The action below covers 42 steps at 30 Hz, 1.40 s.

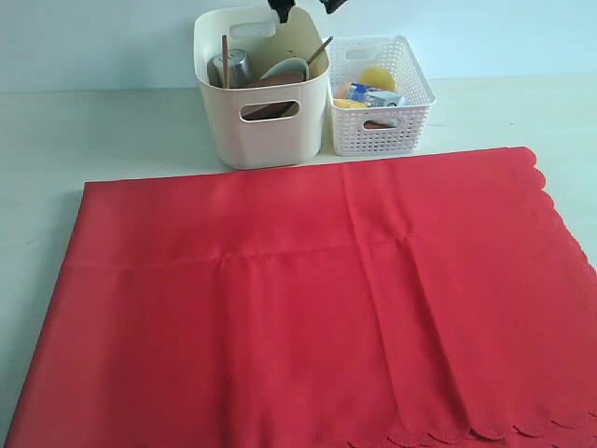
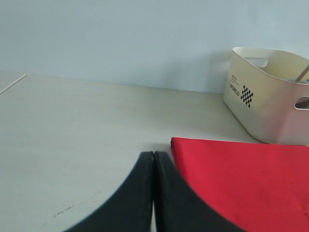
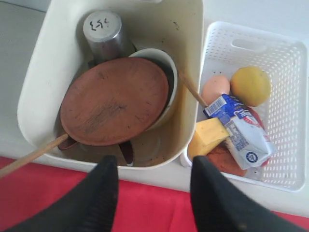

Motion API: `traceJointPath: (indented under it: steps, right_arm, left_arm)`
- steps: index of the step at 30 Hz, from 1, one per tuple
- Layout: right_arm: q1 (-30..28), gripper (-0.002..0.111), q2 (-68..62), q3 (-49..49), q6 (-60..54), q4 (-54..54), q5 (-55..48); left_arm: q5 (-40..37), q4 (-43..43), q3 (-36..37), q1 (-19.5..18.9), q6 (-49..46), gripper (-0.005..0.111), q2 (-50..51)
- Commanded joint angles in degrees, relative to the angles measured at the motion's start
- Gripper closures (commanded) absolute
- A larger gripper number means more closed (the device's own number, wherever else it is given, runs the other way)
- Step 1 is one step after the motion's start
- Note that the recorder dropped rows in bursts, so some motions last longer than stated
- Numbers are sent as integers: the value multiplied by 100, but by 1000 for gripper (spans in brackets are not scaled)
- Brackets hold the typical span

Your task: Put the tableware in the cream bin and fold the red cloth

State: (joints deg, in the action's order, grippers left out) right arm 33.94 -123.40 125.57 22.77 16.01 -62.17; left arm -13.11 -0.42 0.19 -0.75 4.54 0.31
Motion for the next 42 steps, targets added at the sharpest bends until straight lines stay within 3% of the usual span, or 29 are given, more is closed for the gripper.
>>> traceJointPath:
  steps: [1,3,15,22,30,42]
  right_arm:
    - [2,92,313,-9,-196,11,-198]
    - [2,108,363,-9,-196,-42,-253]
    - [2,108,663,-20,-321,-460,-683]
    - [499,108,769,-197,-170,-406,-780]
    - [1243,108,986,-1790,393,220,-697]
    - [1230,108,2523,-4631,490,307,730]
  left_arm:
    - [69,-34,-19,38,-1,105,-31]
    - [69,-34,-19,38,-1,105,-31]
    - [69,-34,-19,38,-1,105,-31]
    - [69,-34,-19,38,-1,105,-31]
    - [69,-34,-19,38,-1,105,-31]
    - [69,-34,-19,38,-1,105,-31]
